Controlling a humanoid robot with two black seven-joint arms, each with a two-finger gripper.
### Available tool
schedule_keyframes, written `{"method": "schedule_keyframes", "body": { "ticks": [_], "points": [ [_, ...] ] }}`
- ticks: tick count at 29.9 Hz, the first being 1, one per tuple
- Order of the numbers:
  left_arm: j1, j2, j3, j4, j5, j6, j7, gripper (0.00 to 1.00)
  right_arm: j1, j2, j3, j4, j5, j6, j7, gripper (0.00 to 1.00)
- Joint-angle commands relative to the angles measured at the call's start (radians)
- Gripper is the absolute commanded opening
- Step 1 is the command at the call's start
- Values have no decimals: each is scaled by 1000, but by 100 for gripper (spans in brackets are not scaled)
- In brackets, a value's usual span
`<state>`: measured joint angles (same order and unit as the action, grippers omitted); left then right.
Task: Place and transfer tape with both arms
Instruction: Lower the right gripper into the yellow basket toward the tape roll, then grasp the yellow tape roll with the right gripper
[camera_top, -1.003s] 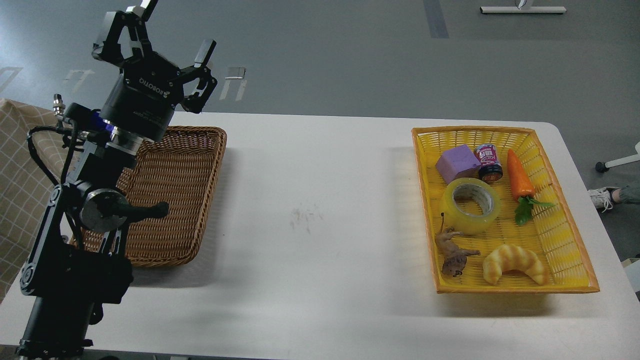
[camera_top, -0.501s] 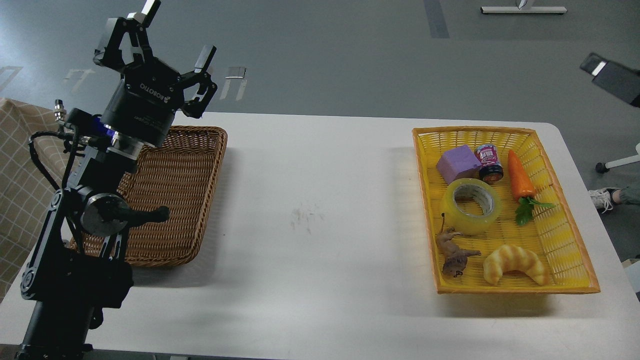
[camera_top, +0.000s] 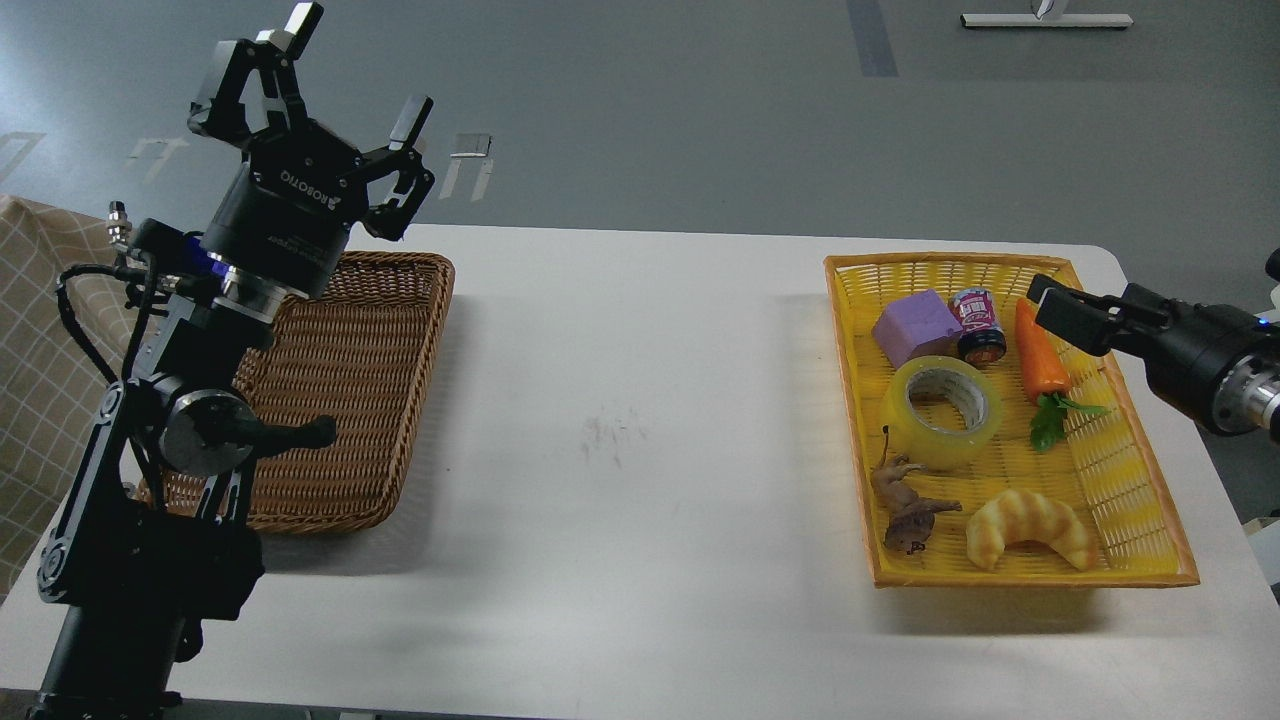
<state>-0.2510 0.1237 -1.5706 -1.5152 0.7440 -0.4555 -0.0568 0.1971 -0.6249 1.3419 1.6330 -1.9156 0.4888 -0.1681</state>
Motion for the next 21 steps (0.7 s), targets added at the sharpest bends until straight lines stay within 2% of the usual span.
{"method": "schedule_keyframes", "body": {
  "ticks": [1,12,21],
  "points": [
    [2,2,0,0,0,0,0,98,5,31,-3,-77,-14,0,-1,100],
    [18,2,3,-23,0,15,0,98,1,57,-36,-147,-88,0,-1,94],
    [27,8,1,-36,0,18,0,98,27,77,-107,-159,-203,0,1,93]
  ]
}}
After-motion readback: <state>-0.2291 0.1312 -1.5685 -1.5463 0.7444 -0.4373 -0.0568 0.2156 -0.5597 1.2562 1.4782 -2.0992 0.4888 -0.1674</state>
